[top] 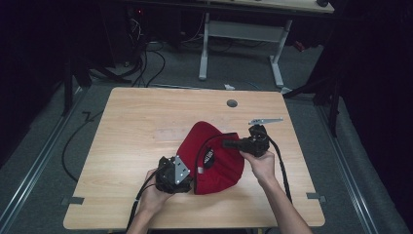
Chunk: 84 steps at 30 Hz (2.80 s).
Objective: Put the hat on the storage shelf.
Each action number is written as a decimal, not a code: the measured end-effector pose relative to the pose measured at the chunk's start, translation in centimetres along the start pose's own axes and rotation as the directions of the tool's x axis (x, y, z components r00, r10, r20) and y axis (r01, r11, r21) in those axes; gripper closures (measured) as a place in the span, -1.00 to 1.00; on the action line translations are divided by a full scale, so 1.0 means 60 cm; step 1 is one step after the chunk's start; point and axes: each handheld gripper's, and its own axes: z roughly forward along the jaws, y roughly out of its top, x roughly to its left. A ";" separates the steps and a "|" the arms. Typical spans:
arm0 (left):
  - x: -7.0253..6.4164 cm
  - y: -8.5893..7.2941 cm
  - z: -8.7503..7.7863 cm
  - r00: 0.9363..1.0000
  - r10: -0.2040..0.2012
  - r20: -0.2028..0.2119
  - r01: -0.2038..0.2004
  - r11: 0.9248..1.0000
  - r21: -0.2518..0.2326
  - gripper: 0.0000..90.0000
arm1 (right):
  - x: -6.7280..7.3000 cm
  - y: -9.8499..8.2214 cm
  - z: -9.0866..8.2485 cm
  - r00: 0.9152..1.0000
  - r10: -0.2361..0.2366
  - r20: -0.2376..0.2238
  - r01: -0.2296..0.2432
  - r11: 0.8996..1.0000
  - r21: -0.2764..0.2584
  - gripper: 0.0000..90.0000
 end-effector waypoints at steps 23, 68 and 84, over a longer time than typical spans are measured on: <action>0.019 0.031 -0.025 0.996 -0.085 0.022 0.086 0.996 -0.033 0.20 | 0.004 -0.013 0.014 1.000 -0.005 0.001 0.004 0.997 0.073 0.86; 0.057 0.092 -0.078 0.947 -0.273 0.167 0.276 0.961 0.002 0.89 | -0.039 -0.041 -0.050 0.969 0.007 0.247 0.032 0.988 -0.154 -0.01; 0.089 0.111 -0.073 0.933 -0.340 0.121 0.346 0.938 -0.031 0.88 | -0.086 -0.143 -0.012 0.873 -0.076 0.481 0.064 0.997 0.041 -0.02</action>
